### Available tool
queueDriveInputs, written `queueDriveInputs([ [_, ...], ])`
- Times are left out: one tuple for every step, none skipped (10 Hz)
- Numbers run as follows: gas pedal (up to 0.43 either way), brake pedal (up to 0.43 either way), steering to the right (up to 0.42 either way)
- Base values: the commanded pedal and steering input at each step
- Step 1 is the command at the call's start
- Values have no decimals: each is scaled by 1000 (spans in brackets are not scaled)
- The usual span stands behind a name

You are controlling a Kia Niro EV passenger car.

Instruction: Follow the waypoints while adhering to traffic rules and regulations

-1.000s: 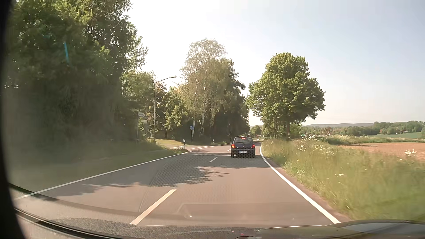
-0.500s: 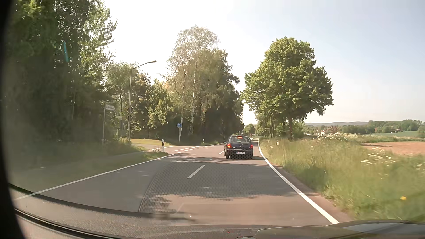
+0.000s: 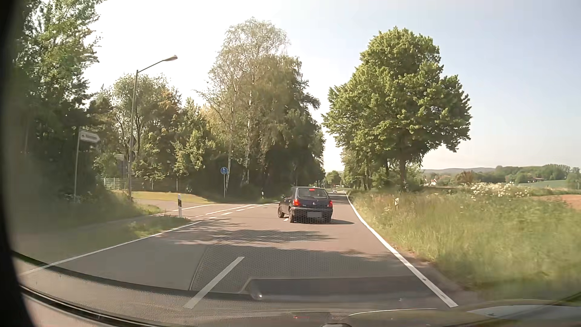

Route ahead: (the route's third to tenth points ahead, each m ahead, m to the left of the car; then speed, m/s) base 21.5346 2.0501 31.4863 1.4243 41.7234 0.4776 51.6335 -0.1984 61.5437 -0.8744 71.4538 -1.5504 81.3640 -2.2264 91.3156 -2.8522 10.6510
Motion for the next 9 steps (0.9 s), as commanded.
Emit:
queueDriveInputs([
  [169, 0, 24],
  [209, 0, 24],
  [240, 0, 24],
  [287, 0, 24],
  [319, 0, 24],
  [339, 0, 24],
  [350, 0, 24],
  [350, 0, 24],
  [350, 0, 21],
])
